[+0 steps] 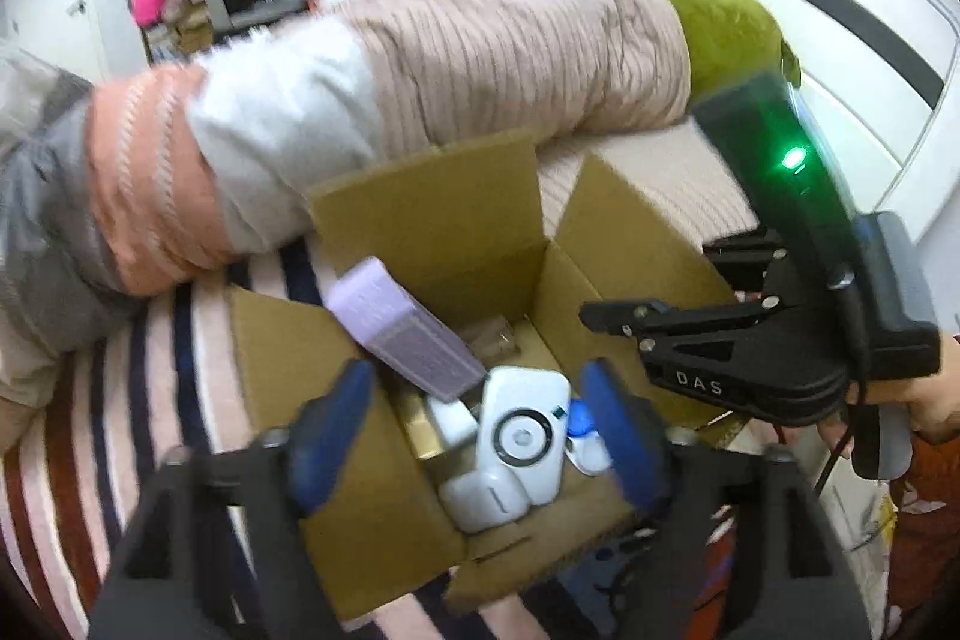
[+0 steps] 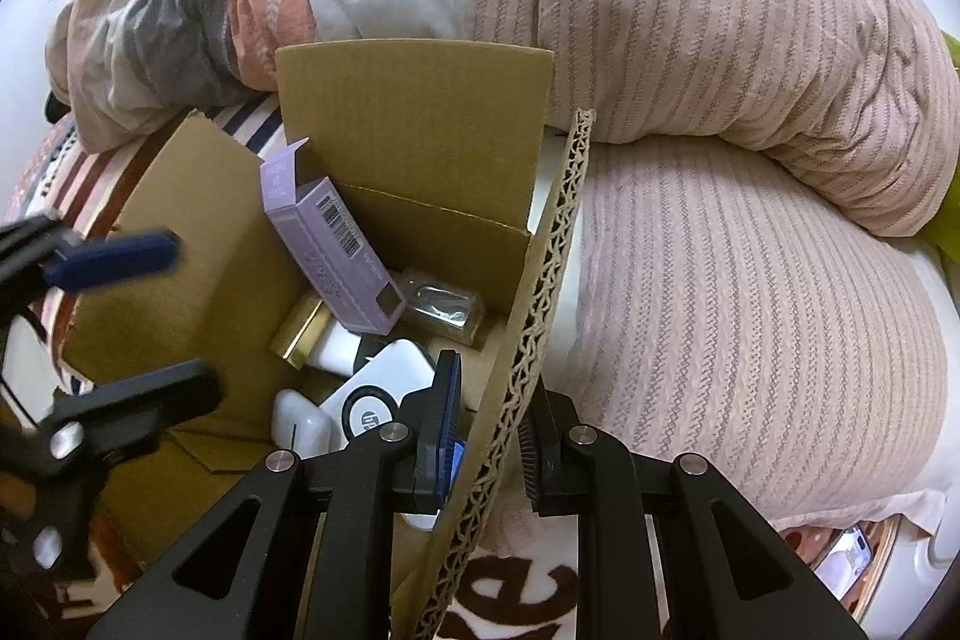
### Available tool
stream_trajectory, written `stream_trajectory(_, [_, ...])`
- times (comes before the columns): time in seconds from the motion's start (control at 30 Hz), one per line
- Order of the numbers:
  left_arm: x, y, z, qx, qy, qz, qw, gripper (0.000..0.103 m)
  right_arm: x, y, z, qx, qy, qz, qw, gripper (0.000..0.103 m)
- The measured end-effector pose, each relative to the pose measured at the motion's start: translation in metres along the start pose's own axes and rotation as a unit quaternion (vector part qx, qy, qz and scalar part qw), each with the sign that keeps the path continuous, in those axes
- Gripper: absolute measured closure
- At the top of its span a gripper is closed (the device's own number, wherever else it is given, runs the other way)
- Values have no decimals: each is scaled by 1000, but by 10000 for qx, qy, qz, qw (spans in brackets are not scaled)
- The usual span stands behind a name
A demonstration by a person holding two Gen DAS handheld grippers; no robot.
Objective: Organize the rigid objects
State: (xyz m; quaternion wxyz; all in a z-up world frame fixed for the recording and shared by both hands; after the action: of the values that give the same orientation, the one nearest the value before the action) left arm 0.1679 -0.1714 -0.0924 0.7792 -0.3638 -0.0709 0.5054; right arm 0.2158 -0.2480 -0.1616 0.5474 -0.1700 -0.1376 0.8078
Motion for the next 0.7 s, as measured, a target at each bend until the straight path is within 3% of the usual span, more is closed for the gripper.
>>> stream_trajectory(0.1, [2,-3,24,-289,-147,-68,9995,23,0,1,4,-39,-16,-3,10000,89])
stream_trajectory(0.17, [6,-4,43,-518,-311,-65,9982,13,-1,2,11,-107,-7,-19,9999,89])
stream_trajectory(0.3, [12,-4,78,-882,-491,9,9949,12,-1,1,32,-378,1,-132,9992,88])
stream_trajectory(0.37, [16,-1,97,-1070,-466,137,9931,11,-2,1,49,-685,113,-195,9974,87])
stream_trajectory(0.5, [23,3,129,-1466,-615,318,9868,0,8,4,97,-1519,174,-250,9879,72])
stream_trajectory(0.6, [29,10,149,-1630,-881,346,9821,0,23,11,129,-2016,-200,-312,9788,71])
stream_trajectory(0.67, [33,17,158,-1658,-1032,399,9799,0,34,17,145,-2226,-378,-315,9737,66])
stream_trajectory(0.7, [35,22,160,-1642,-1091,417,9795,0,41,21,154,-2363,-453,-294,9702,59])
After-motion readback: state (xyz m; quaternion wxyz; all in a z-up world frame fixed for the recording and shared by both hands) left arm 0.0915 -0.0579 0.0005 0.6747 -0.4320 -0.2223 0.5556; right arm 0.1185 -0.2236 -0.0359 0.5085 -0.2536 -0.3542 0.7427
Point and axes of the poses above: each gripper's, at about its wrist camera, not at the fingertips, and z roughly against the way its jaws point, x to its left, y to its underside, the point moved 10 cm from there along -z, roughly the way its jaws point, and after that the axes turned 12 degrees about y, right-handed, at the moved point
